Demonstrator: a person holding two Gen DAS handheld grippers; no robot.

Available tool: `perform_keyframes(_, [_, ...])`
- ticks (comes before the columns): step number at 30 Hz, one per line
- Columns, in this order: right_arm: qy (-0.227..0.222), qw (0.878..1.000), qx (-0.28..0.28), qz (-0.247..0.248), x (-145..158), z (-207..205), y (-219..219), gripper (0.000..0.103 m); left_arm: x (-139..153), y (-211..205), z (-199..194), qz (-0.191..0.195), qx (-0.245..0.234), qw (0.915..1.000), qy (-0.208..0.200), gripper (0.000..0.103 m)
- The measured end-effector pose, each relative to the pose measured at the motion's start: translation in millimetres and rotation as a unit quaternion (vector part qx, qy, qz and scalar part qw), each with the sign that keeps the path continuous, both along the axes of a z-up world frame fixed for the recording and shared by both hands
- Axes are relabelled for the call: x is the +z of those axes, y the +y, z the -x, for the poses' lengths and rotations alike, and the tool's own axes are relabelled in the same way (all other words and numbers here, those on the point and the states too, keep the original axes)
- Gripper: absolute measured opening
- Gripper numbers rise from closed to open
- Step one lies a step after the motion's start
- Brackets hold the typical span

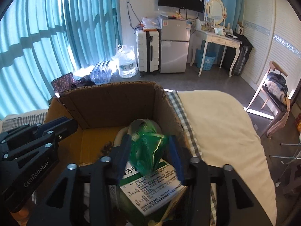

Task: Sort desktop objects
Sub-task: 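Open the right gripper to drop the packet while the left drops the bracelet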

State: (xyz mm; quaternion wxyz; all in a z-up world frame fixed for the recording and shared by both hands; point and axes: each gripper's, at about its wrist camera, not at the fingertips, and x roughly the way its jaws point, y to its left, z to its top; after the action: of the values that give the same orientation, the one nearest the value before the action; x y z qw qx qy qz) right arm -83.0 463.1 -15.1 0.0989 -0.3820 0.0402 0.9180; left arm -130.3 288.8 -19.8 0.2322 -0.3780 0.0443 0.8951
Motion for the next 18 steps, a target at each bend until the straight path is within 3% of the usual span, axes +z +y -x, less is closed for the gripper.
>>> perform_keyframes(2, [0.024,1.000,-0.008,-0.003,6.8,-6.6,1.3,0.061,5.4,-3.6,-3.3,-0.001,0.004,1.0000,0.007,0.030])
perform_keyframes(5, [0.070,0.997,-0.020,0.012,24.2,-20.8,4.9,0.063,16.1,-10.4,-7.1,-0.005,0.008,0.9998,0.016,0.041])
perform_keyframes(7, [0.088,0.996,-0.025,0.020,33.4,-26.2,6.6,0.070,24.3,-15.8,-12.6,-0.005,0.011,0.9996,0.025,0.055])
perform_keyframes(8, [0.094,0.995,-0.027,0.022,37.2,-28.6,5.8,0.076,28.3,-17.5,-15.6,-0.003,0.013,0.9994,0.031,0.055])
perform_keyframes(14, [0.091,0.996,-0.019,0.015,51.5,-36.0,-7.9,0.077,54.8,-33.8,-34.1,0.002,0.029,0.9980,0.055,0.061])
perform_keyframes(16, [0.098,0.995,-0.019,0.013,58.2,-42.7,-9.7,0.080,65.4,-43.8,-42.0,-0.003,0.037,0.9972,0.065,0.076])
perform_keyframes(18, [0.107,0.994,-0.021,0.013,65.9,-51.8,-14.4,0.089,76.4,-54.5,-49.1,-0.010,0.046,0.9961,0.074,0.086])
